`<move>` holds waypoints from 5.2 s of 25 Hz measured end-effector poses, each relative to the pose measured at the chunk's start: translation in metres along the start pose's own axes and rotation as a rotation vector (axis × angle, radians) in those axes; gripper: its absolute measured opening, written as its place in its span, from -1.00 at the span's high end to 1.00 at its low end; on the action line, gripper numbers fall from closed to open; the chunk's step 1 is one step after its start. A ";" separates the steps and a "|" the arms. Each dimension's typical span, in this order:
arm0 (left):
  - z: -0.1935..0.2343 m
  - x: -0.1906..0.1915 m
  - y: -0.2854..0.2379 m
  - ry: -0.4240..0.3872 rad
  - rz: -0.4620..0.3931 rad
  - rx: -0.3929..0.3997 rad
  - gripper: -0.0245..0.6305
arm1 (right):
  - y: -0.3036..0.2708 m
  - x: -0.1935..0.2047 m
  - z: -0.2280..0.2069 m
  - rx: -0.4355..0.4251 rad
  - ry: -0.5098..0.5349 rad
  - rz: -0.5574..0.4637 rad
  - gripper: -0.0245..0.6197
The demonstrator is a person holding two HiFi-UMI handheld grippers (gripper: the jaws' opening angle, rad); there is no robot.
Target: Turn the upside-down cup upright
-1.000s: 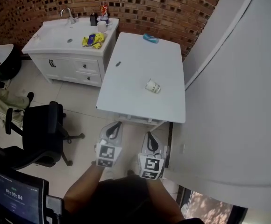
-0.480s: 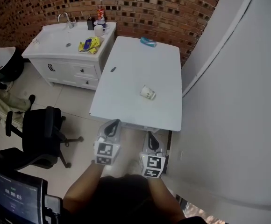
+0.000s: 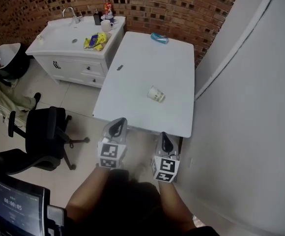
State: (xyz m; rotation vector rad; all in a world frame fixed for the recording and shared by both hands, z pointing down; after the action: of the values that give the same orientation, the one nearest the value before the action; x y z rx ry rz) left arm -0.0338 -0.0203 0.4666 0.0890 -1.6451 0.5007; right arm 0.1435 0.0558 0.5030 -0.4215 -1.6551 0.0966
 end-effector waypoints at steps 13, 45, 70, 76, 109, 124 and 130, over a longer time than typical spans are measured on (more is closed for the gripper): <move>0.010 0.010 -0.062 -0.016 0.031 0.032 0.93 | -0.055 -0.007 -0.026 0.038 0.019 0.016 0.88; 0.030 -0.007 -0.200 -0.034 0.046 0.191 0.93 | -0.186 -0.032 -0.052 0.026 0.065 0.177 0.89; 0.030 0.020 -0.235 0.042 0.128 0.137 0.93 | -0.244 0.004 -0.058 -0.193 0.345 0.521 0.88; 0.032 0.021 -0.240 0.051 0.130 0.127 0.93 | -0.250 0.004 -0.059 -0.200 0.434 0.577 0.75; 0.058 0.056 -0.227 0.065 0.224 0.059 0.93 | -0.315 0.048 -0.077 -0.335 0.693 1.183 -0.09; 0.047 0.054 -0.228 0.031 0.209 0.080 0.93 | -0.306 0.031 -0.081 -0.262 0.692 1.005 -0.01; 0.040 0.050 -0.228 0.017 0.201 0.100 0.93 | -0.295 0.009 -0.077 -0.202 0.649 0.814 -0.01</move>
State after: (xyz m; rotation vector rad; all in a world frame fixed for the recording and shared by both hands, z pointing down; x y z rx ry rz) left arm -0.0003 -0.2286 0.5736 -0.0064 -1.6203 0.7352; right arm 0.1539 -0.2285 0.6122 -1.1340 -0.7822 0.3566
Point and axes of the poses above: the fingertips, and each gripper's own axes: y backward along the fingers, z to its left, x out of its underside, the point moved 4 cm from there along y, backward along the fingers, and after that the axes turned 11 degrees about -x, right-handed, at the moved point
